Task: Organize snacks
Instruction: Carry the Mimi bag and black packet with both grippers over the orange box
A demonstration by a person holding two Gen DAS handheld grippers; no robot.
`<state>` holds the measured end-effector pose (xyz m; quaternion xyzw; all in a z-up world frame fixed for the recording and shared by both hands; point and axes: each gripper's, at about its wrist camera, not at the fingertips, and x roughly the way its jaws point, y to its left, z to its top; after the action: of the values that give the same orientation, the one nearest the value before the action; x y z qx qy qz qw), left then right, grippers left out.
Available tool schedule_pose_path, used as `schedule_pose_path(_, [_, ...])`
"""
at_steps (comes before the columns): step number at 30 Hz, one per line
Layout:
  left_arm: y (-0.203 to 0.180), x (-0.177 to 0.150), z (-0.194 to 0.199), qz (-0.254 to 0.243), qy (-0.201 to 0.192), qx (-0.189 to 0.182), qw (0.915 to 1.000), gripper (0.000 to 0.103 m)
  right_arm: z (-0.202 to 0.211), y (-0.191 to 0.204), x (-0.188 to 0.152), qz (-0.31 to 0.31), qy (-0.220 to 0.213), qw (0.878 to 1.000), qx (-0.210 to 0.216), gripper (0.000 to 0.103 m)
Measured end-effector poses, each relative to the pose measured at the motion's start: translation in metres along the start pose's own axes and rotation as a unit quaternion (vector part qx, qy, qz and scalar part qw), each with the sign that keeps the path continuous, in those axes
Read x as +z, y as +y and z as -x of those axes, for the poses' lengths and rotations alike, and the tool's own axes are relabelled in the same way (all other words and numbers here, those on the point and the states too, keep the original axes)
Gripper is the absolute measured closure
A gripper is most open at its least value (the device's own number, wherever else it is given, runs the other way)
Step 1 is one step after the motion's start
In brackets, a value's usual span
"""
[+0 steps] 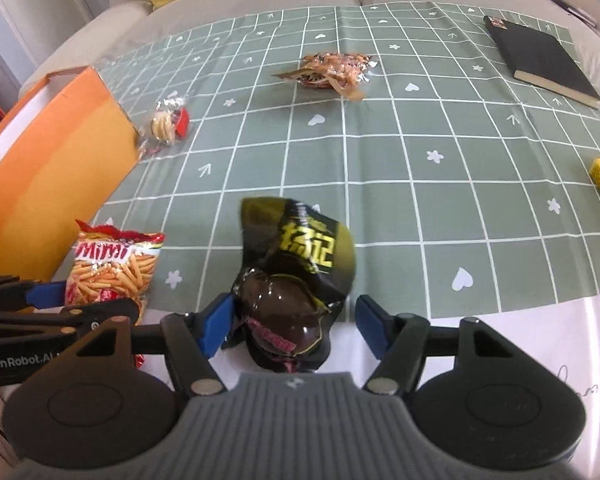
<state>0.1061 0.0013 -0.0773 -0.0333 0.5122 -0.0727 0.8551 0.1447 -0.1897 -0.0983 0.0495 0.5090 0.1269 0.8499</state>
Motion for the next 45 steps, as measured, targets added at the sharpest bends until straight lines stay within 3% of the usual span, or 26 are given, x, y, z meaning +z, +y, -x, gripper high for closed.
schedule_pose_path(17, [-0.008,-0.002,0.008,-0.020,-0.029,0.011,0.9993,0.052,0.008,0.018,0.001,0.056,-0.023,0.998,-0.005,0.061])
schedule_pose_path(33, [-0.008,0.014,0.062,-0.006,-0.089,0.028,0.9956,0.052,0.056,0.036,0.020,0.074,-0.096,0.992,0.035,0.065])
schedule_pose_path(40, [0.002,0.027,0.105,0.014,-0.129,0.036,0.9908,0.052,0.085,0.053,0.036,0.091,-0.130,0.985,0.061,0.065])
schedule_pose_path(45, [0.016,0.041,0.135,0.027,-0.156,0.063,0.9854,0.052,0.102,0.068,0.053,0.107,-0.156,0.978,0.082,0.065])
